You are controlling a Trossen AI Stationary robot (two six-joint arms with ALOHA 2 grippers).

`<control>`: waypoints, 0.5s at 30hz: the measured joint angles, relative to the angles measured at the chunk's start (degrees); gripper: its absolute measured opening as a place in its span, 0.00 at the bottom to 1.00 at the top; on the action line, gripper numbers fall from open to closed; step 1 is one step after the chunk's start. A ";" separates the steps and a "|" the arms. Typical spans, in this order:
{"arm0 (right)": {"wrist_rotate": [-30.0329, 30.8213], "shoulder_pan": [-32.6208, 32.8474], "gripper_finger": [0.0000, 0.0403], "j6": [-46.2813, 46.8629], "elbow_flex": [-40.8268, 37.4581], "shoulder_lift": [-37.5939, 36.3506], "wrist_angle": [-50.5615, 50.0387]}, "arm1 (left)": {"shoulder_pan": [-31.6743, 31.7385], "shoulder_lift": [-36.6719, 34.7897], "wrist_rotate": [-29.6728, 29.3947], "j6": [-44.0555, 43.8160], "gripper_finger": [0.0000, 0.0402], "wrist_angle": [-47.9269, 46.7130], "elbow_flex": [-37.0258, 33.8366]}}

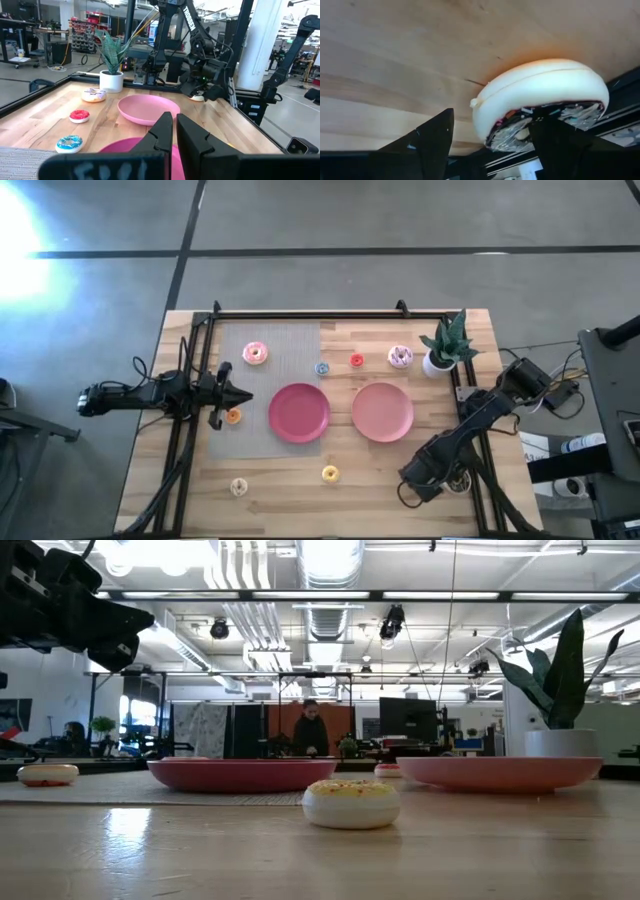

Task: Pick & Place donuts
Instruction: Put the big black doughnut into the light pink plate

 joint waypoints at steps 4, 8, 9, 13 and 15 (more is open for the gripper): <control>2.40 0.02 0.51 -2.61 -0.01 0.00 -0.19 | -0.01 0.00 -0.02 -0.02 0.00 0.00 0.00; 5.58 0.02 0.35 -6.71 0.50 -0.04 -0.32 | 0.00 0.00 0.00 -0.02 0.00 0.00 0.00; 6.55 0.02 0.30 -8.03 0.93 -0.04 -0.39 | 0.00 0.00 0.00 0.00 0.00 0.00 0.00; 11.33 0.00 0.13 -13.28 3.36 -0.04 -0.57 | -0.01 -0.01 -0.01 -0.01 0.00 0.00 0.00; 14.50 -0.04 0.06 -16.28 5.36 -0.04 -0.56 | -0.01 0.00 -0.02 -0.01 0.00 0.00 0.00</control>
